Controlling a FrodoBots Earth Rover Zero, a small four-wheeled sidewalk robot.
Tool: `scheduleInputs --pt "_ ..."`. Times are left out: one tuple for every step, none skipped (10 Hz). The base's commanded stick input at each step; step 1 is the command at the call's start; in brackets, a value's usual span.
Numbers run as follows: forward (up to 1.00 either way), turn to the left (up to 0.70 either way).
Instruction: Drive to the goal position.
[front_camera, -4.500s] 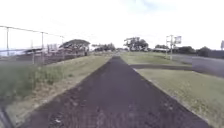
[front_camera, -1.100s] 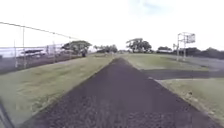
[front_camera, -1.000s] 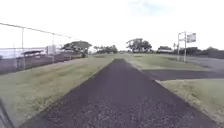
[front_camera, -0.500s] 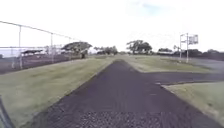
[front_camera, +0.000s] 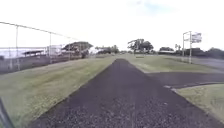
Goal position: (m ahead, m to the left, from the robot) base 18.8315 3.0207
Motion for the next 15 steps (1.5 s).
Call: scheduleInputs --pt "0.85 -0.24" --pt "0.85 -0.25" --pt "0.85 -0.03" --pt "0.85 0.0" --pt "0.85 0.0" --pt "0.85 0.0" --pt "0.85 0.0" --pt "0.85 0.0" --pt "0.85 0.0" --pt "0.85 0.0" --pt "0.85 0.0" --pt "0.85 0.0" --pt "0.85 0.0" --pt "0.85 -0.11" --pt "0.85 -0.21"
